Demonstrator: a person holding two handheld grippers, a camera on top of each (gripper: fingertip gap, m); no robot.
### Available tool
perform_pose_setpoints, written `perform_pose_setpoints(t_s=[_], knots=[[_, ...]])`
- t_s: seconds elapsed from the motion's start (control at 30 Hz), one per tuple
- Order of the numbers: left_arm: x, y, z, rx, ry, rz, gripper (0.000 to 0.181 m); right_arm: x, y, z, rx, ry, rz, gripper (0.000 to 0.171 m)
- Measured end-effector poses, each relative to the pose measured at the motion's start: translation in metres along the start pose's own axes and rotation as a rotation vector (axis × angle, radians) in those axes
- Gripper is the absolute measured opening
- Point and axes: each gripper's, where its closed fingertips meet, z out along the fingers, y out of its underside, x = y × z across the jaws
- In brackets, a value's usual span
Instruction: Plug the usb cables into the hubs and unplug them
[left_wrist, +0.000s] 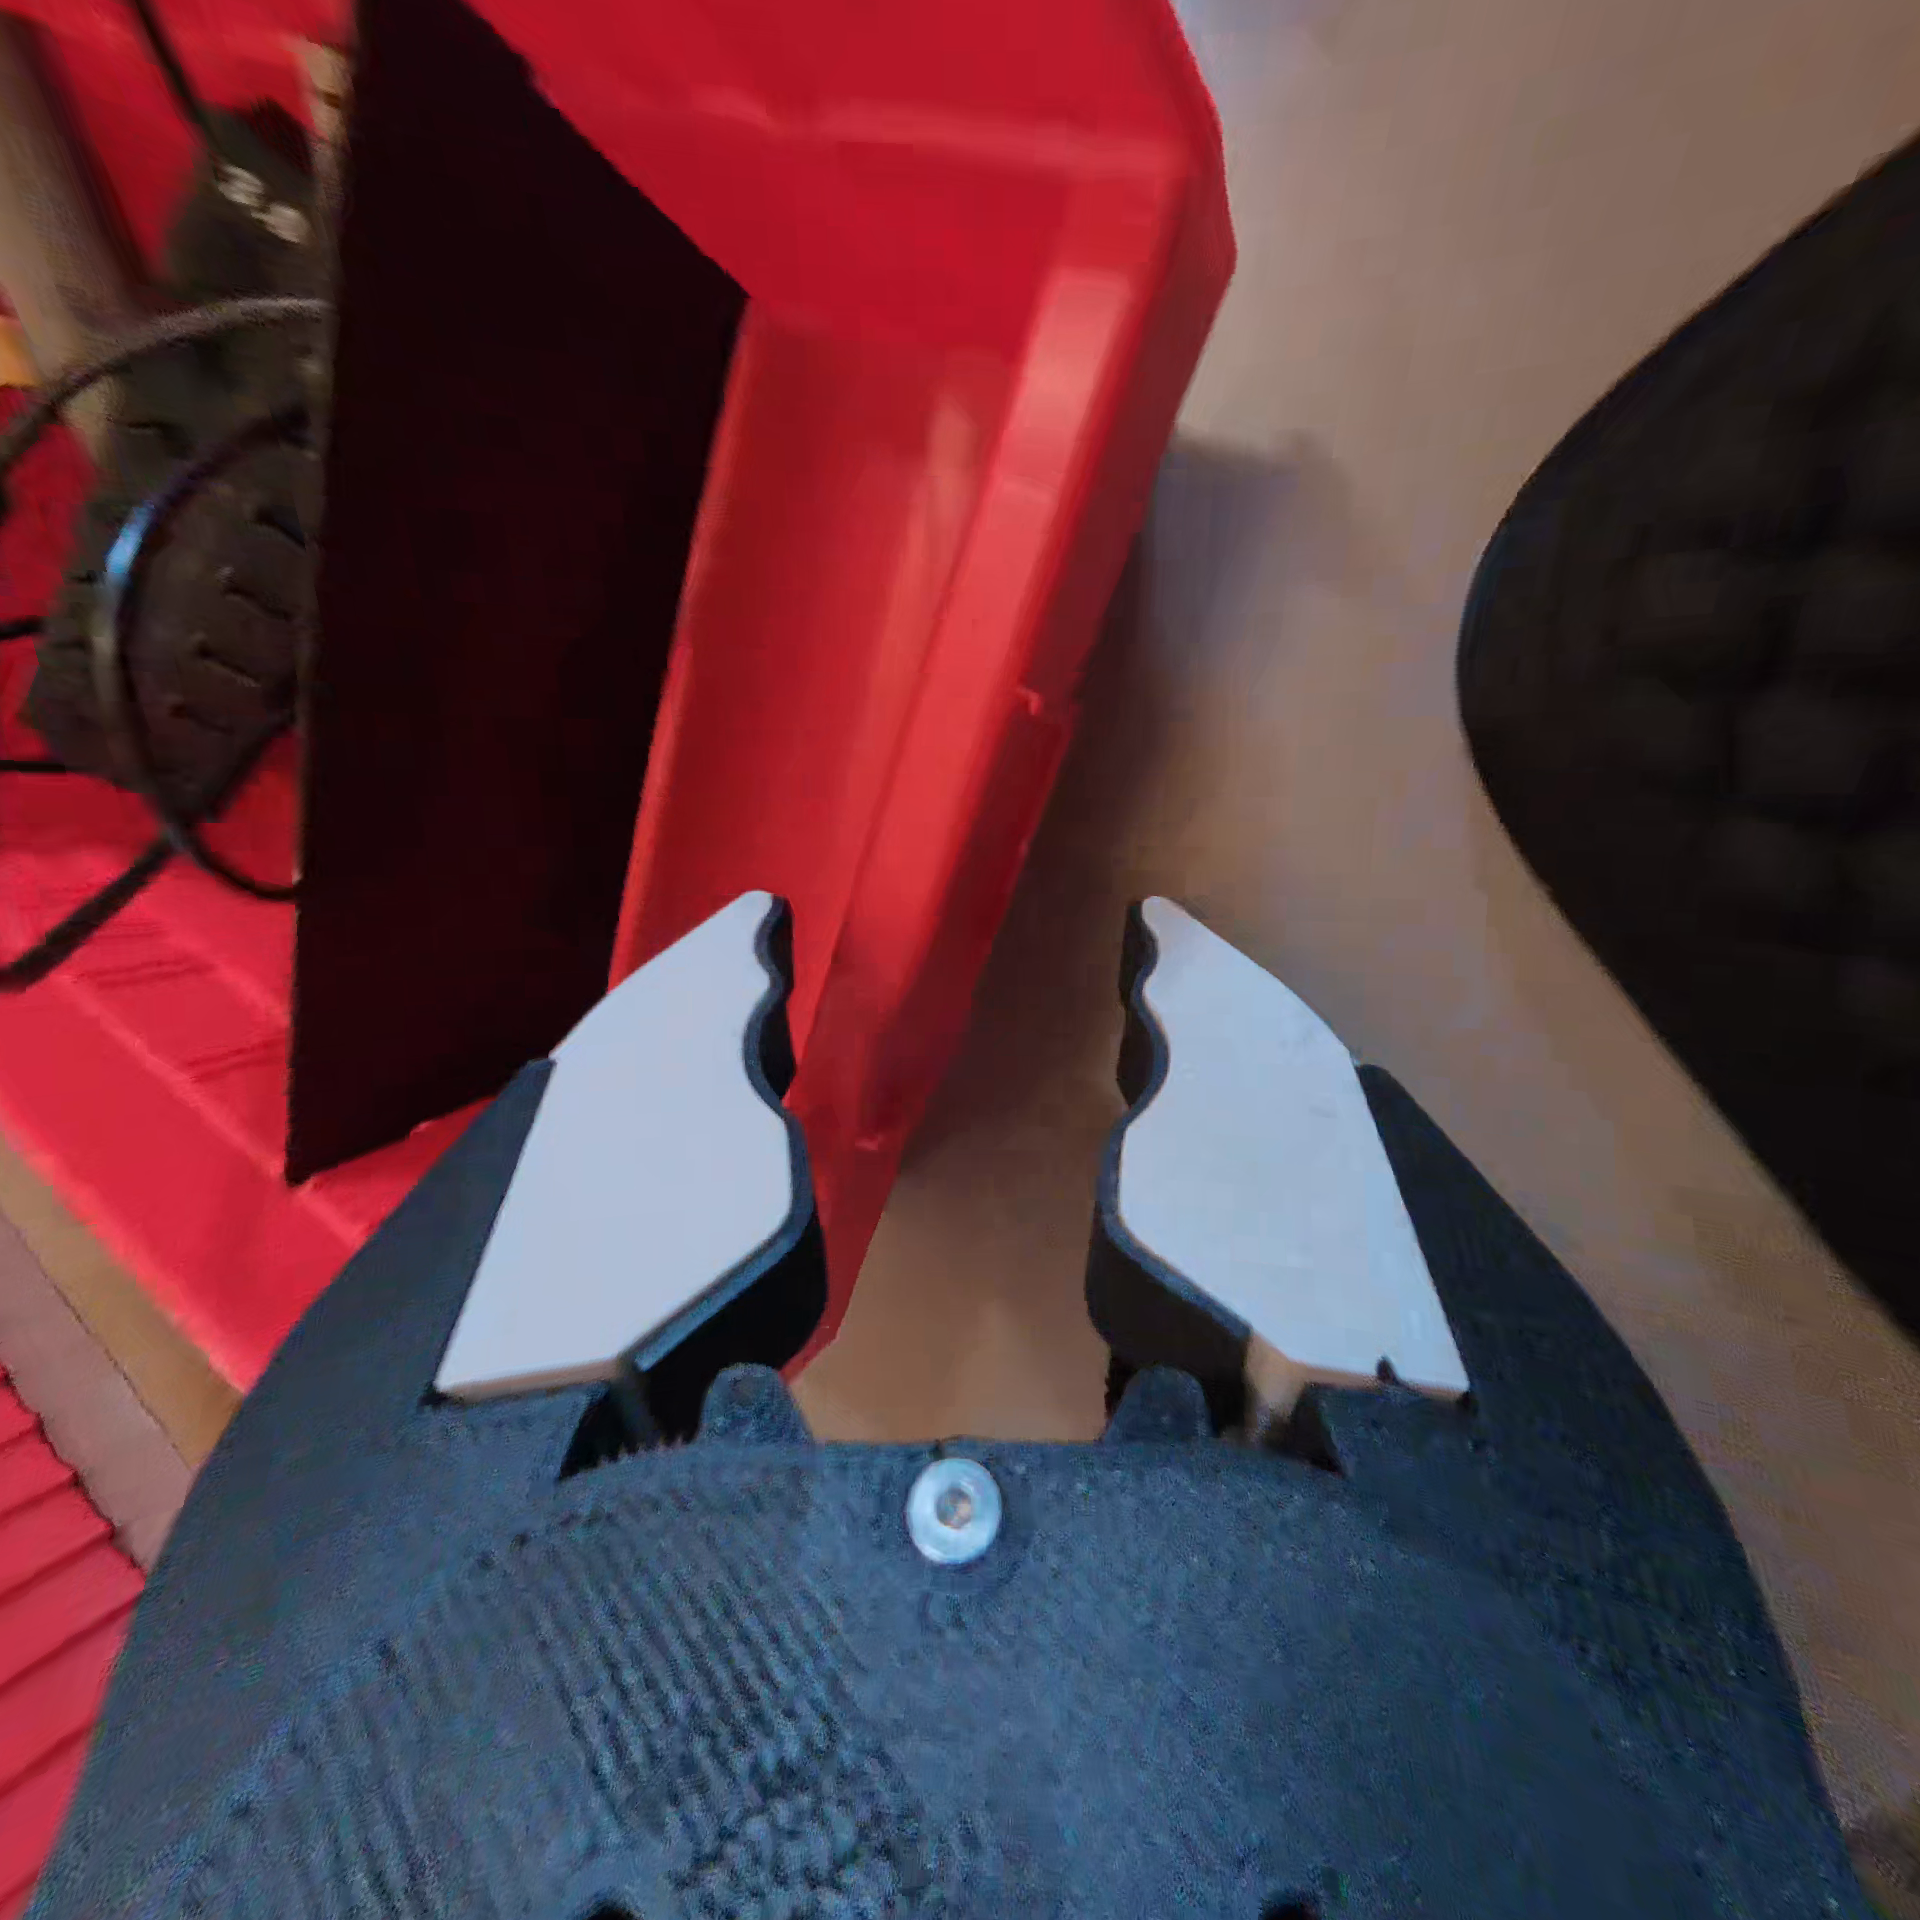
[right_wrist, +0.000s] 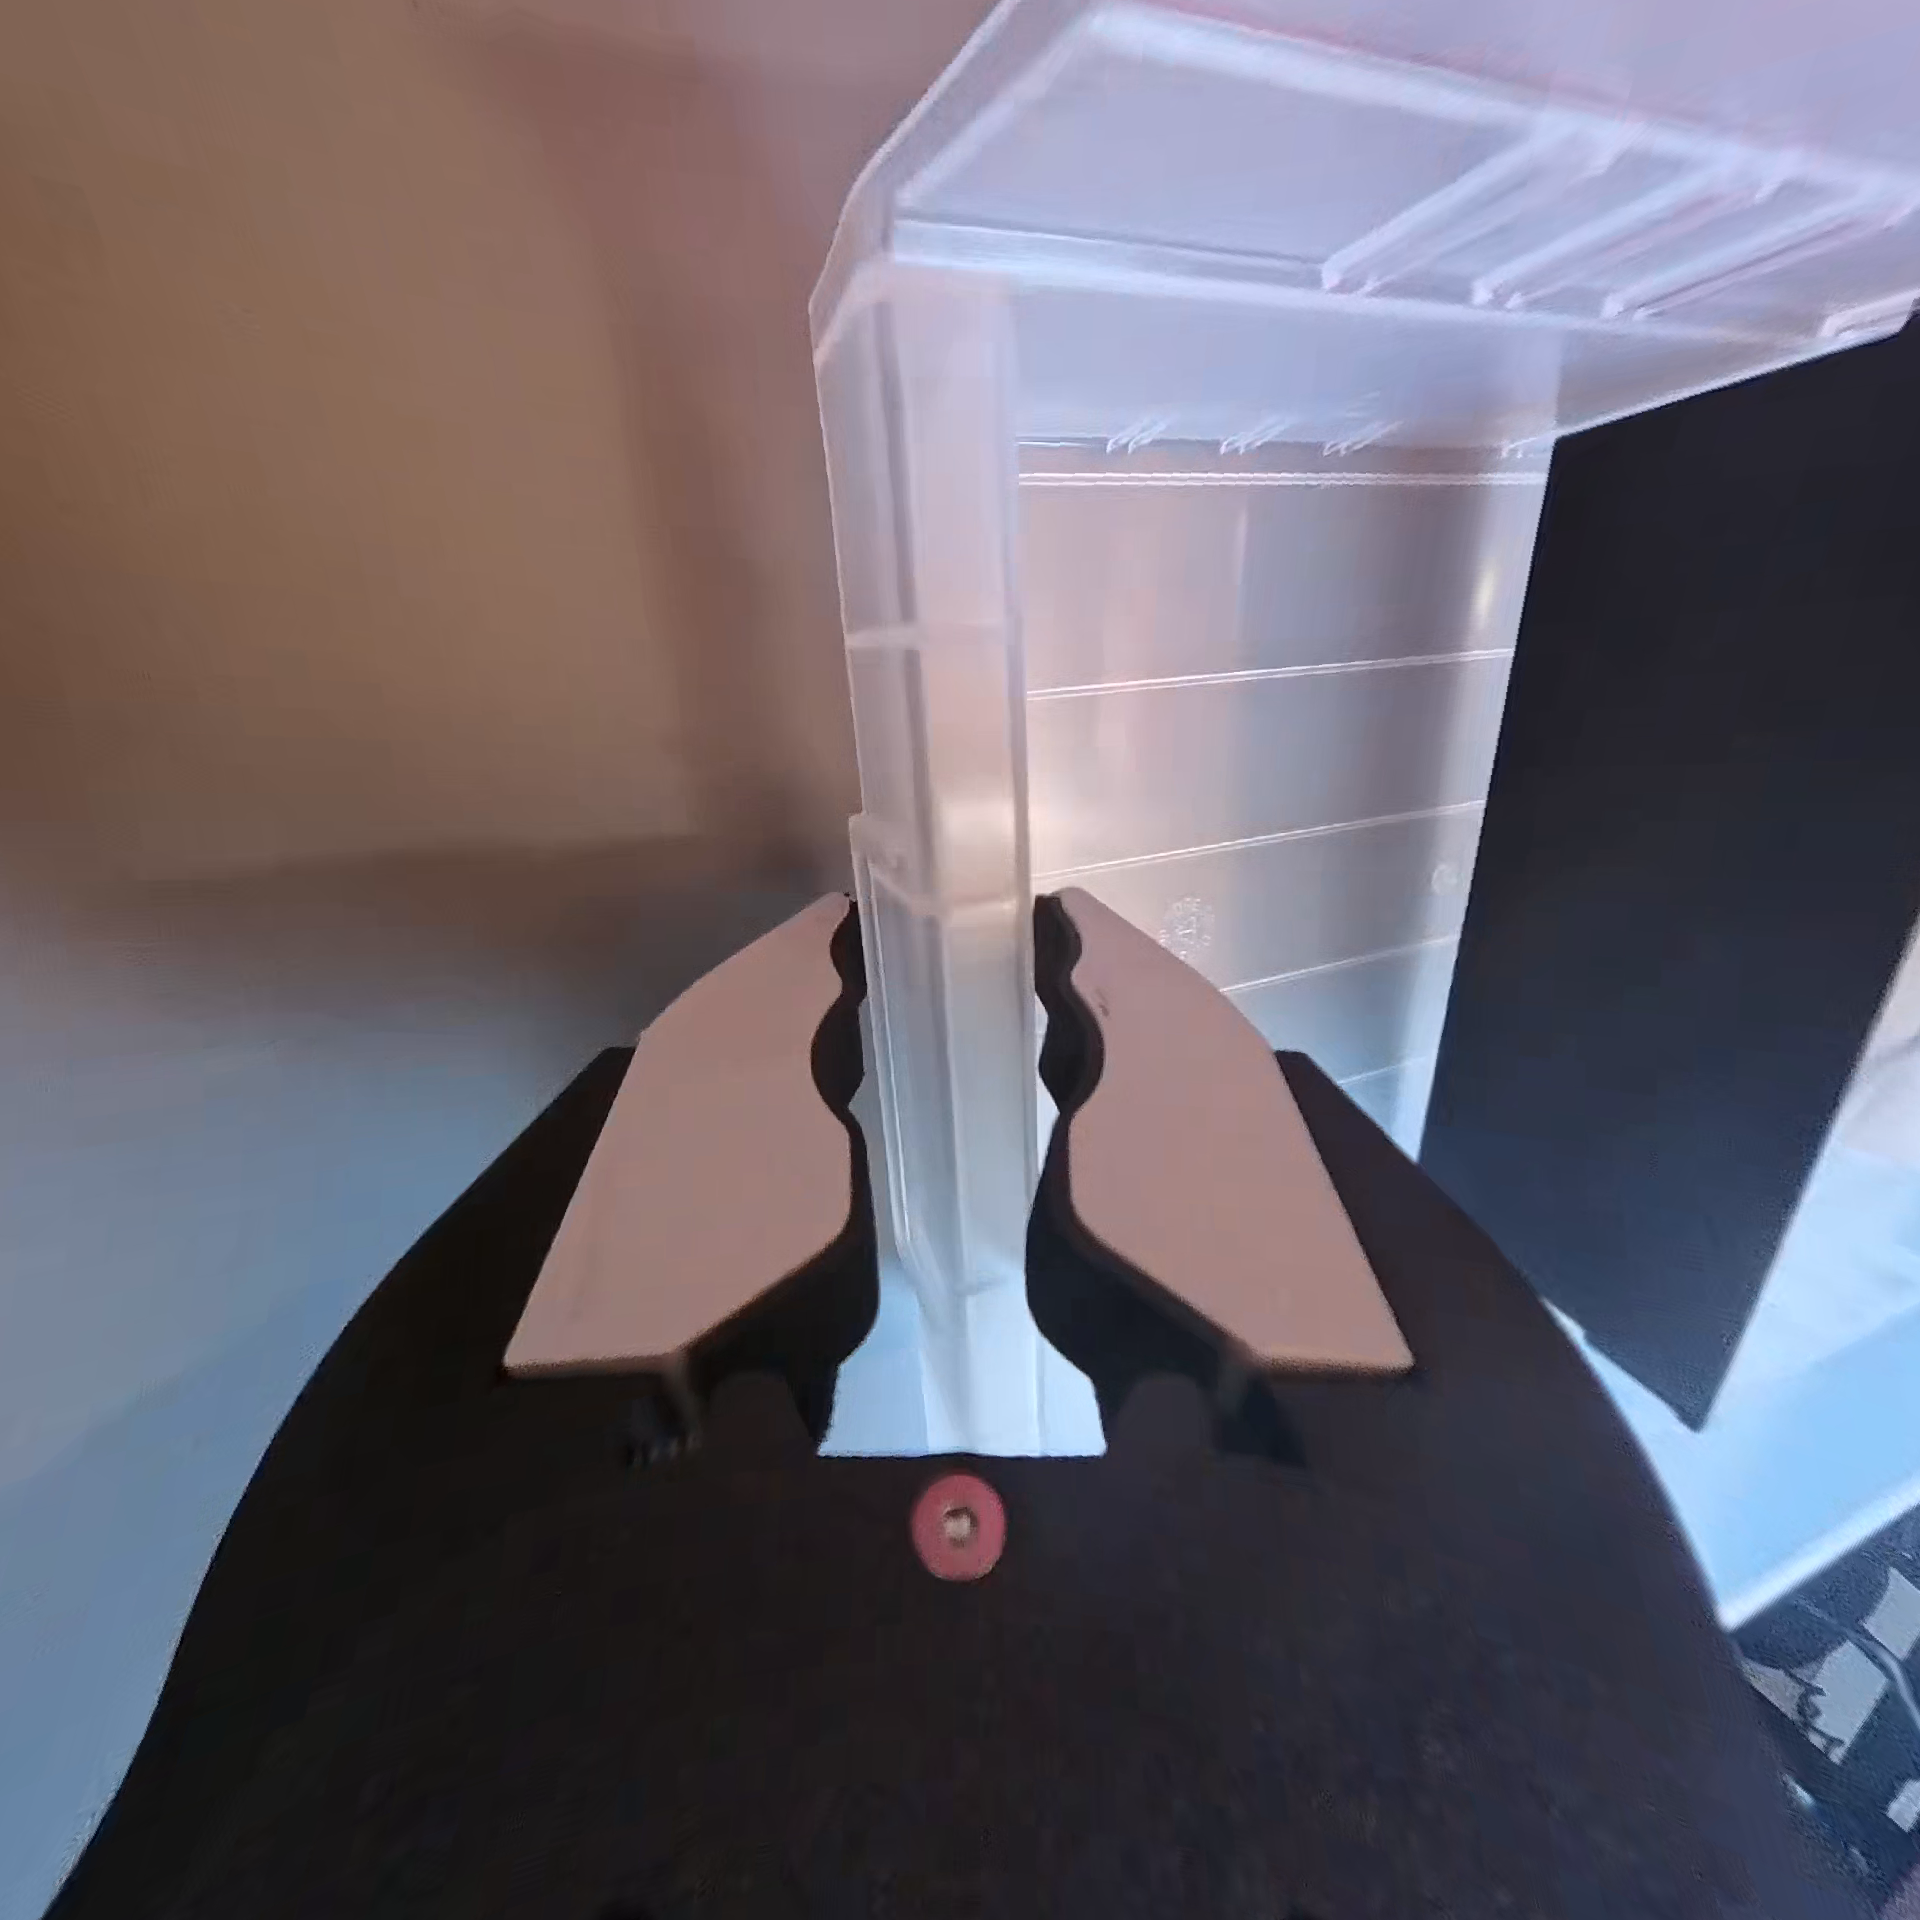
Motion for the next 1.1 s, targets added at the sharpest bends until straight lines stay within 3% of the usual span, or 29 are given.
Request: perform_pose_setpoints(t_s=[0.03, 0.1, 0.17, 0.33, 0.5, 0.63, 0.97, 1.03, 1.1], knots=[[0.000, 0.003, 0.006, -0.026, 0.001, 0.045, 0.053, -0.008, 0.010, -0.007, 0.008, 0.012, 0.012, 0.031], [-0.006, 0.002, 0.015, -0.040, -0.055, 0.121, 0.034, -0.028, 0.036, -0.021, 0.010, 0.053, 0.034, 0.030], [-0.006, -0.006, 0.017, -0.011, -0.083, 0.198, 0.032, -0.048, 0.066, -0.037, 0.003, 0.094, 0.080, 0.030], [0.008, -0.040, 0.022, 0.098, -0.080, 0.170, 0.030, -0.077, 0.148, -0.069, -0.028, 0.188, 0.208, 0.030], [0.009, -0.050, 0.025, 0.108, -0.086, 0.169, 0.031, -0.062, 0.219, -0.082, -0.113, 0.232, 0.260, 0.030], [0.005, -0.056, 0.029, 0.111, -0.084, 0.173, 0.031, -0.031, 0.253, -0.078, -0.137, 0.232, 0.255, 0.030], [-0.015, -0.064, 0.042, 0.143, -0.090, 0.186, 0.031, 0.027, 0.288, -0.068, -0.222, 0.232, 0.229, 0.034], [-0.018, -0.066, 0.044, 0.150, -0.108, 0.184, 0.031, 0.029, 0.270, -0.080, -0.140, 0.239, 0.301, 0.044], [-0.020, -0.067, 0.045, 0.158, -0.111, 0.164, 0.031, 0.032, 0.234, -0.101, 0.063, 0.257, 0.388, 0.046]])
